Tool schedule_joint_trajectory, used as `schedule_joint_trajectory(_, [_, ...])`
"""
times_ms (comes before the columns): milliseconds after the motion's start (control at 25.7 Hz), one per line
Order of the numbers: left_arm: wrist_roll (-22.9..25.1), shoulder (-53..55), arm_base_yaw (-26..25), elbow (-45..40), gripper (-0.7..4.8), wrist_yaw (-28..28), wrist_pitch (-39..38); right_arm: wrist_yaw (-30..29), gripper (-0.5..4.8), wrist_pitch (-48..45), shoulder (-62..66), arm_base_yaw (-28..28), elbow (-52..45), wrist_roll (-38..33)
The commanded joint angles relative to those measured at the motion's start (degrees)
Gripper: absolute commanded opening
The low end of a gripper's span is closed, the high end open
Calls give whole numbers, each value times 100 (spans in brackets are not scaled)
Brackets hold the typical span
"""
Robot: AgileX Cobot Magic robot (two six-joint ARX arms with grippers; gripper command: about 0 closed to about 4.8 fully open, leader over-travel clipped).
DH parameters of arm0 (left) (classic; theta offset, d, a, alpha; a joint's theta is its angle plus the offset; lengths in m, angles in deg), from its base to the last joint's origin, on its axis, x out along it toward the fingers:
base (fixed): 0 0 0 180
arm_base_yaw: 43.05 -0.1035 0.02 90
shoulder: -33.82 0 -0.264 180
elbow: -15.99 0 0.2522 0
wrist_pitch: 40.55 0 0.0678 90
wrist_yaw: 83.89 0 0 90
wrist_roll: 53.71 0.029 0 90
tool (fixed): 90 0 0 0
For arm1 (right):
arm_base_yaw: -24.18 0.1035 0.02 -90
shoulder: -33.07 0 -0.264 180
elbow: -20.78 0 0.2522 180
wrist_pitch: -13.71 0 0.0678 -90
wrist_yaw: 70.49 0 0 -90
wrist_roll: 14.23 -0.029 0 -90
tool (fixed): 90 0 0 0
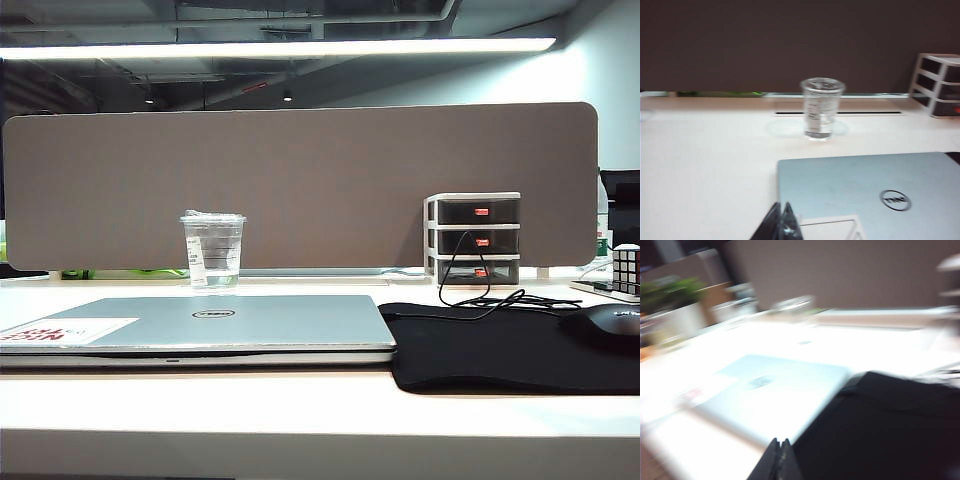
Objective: Pick up the coffee cup and place it on the left side of the laptop.
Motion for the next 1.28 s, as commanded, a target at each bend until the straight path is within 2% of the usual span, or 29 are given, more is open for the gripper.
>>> schedule_joint_trajectory(39, [0, 2, 0, 4, -1, 702, 37, -841, -1, 28, -11, 4, -26, -59])
schedule_joint_trajectory(156, [-20, 2, 0, 4, -1, 1137, 39, -859, -1, 33, -11, 2, -26, -57])
schedule_joint_trajectory(194, [-160, 2, 0, 4, -1, 1180, 48, -859, -1, 33, -11, 0, -26, -42])
schedule_joint_trajectory(389, [-1169, 2, 2, 4, -2, 1172, 55, -861, -1, 35, -11, -2, -26, -42])
schedule_joint_trajectory(467, [-1947, 2, 2, 7, -2, 1176, 52, -861, -1, 35, -11, -2, -26, -42])
schedule_joint_trajectory(700, [-1926, 2, 4, 15, 1, 1198, 223, -861, -1, 39, -11, -2, -26, -42])
schedule_joint_trajectory(739, [-1910, 2, 4, 15, 31, 1189, 341, -863, -1, 39, -11, -2, -26, -42])
schedule_joint_trajectory(856, [-1878, 2, 4, 35, 175, 997, 608, -861, -1, 39, -11, -2, -26, -42])
schedule_joint_trajectory(895, [-1878, 2, 4, 114, 192, 890, 557, -863, -1, 39, -11, -2, -28, -44])
schedule_joint_trajectory(1011, [-1547, 4, 4, 396, 192, 872, 284, -863, -1, 39, -11, -2, -28, -44])
schedule_joint_trajectory(1284, [-1471, 424, 2, 1019, 192, 595, 160, -861, -1, 39, -11, -2, -26, -44])
